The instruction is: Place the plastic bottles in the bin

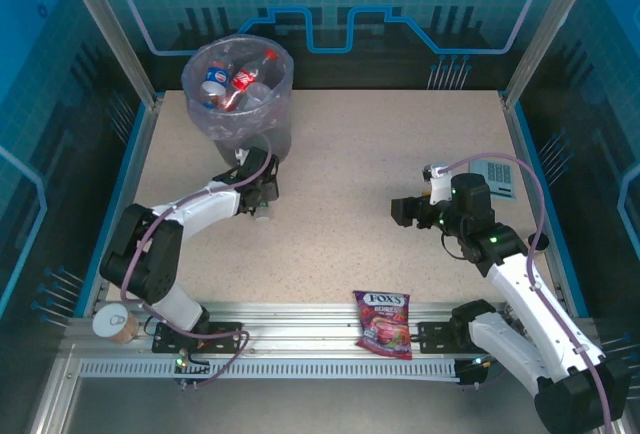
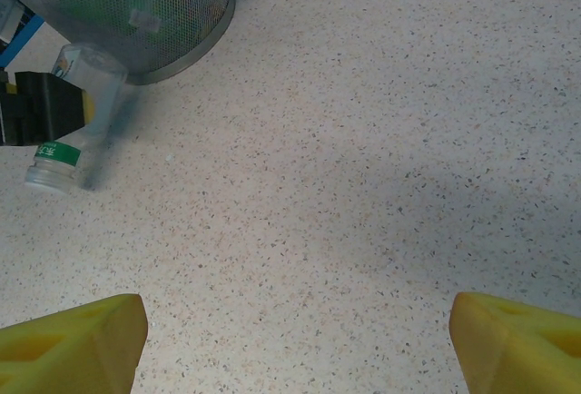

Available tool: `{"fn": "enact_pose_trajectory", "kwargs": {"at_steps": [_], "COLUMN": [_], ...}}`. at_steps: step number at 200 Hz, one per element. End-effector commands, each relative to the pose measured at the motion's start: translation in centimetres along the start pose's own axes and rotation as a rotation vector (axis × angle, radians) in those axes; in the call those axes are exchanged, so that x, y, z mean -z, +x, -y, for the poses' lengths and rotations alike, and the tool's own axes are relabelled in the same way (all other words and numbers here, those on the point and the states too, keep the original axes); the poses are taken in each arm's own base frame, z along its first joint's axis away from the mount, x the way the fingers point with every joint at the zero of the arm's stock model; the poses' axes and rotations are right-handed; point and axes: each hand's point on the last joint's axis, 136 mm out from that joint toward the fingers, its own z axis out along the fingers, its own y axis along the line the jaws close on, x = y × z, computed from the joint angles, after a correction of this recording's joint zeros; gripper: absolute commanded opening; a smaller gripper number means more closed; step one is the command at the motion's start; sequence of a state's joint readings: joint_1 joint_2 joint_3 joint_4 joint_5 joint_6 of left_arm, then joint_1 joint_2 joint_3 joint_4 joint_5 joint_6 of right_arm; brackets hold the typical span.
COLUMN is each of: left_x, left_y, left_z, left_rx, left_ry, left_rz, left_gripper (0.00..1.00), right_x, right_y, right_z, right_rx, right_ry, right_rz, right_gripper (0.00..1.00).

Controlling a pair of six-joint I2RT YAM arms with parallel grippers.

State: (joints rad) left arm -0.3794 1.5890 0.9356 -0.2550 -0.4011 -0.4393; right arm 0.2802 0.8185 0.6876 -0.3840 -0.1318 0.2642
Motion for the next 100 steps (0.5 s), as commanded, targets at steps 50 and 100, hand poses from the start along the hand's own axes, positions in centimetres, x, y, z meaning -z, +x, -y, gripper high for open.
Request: {"fn": "enact_pose_trajectory", "kwargs": {"at_steps": [50,100], "left_x": [12.0,23.5], "left_y": [-1.8,-9.0], "left_z": [3.1,1.8], "left_rx": [-0.163,-0.186], "left_ry": [0.248,0.379], "left_rz": [0.111,0.321], "left_gripper": [0.57,0.53], "right_x": [0.0,-0.4], "right_y": [-0.7,-0.6], "right_z": [0.2,0.0], "right_rx": [0.007,0.001], "right_ry": [0.007,-0.011], "right_rz": [0.005,0.004], "right_gripper": [0.87,0.87]}}
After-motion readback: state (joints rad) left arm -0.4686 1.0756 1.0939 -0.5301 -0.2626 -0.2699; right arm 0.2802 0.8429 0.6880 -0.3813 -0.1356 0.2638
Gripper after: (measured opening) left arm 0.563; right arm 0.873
